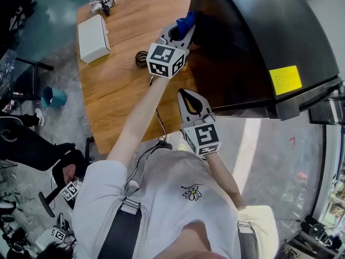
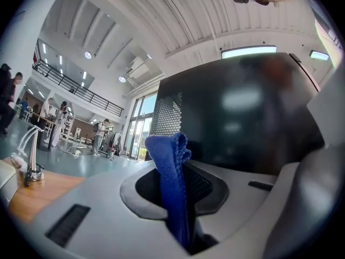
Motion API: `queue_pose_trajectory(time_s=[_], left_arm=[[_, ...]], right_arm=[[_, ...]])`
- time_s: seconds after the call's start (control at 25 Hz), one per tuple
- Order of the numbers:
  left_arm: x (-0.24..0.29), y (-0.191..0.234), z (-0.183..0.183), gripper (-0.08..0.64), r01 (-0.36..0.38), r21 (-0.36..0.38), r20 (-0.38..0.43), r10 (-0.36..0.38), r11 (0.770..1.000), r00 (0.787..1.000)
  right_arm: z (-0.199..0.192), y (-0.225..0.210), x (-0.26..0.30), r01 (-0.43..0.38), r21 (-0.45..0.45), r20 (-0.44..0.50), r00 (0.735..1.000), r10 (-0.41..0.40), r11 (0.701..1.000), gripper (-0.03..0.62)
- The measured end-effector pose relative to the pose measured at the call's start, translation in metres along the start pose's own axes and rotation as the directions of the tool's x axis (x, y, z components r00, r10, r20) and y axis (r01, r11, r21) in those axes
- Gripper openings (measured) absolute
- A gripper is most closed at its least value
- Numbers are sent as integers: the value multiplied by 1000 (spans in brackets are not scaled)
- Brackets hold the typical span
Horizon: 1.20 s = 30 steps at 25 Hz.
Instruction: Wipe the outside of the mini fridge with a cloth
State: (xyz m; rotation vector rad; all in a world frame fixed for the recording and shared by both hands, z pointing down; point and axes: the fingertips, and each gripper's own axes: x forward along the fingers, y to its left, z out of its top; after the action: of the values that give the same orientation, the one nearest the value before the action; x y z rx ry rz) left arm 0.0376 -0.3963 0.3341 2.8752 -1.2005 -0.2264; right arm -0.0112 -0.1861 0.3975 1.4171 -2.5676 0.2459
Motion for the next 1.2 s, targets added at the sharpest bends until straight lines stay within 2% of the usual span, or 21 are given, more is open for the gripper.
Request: queue_pose_trajectory(time_s=[0.28,0.88,1.2], left_arm=[[-27,-46,4,64,37,32,7,-37,999,999],[-90,-150,10,64,29,27,58,-31,999,998],[-118,-199,10,64,50,70,58,-54,996,997]], right_arm=[[-4,12,-36,6,-14,14,1000,-5,1000,12],[-45,21,-148,36,-29,-12,999,-36,999,12],[-55,31,-182,5,-36,6,1000,-5,999,12]])
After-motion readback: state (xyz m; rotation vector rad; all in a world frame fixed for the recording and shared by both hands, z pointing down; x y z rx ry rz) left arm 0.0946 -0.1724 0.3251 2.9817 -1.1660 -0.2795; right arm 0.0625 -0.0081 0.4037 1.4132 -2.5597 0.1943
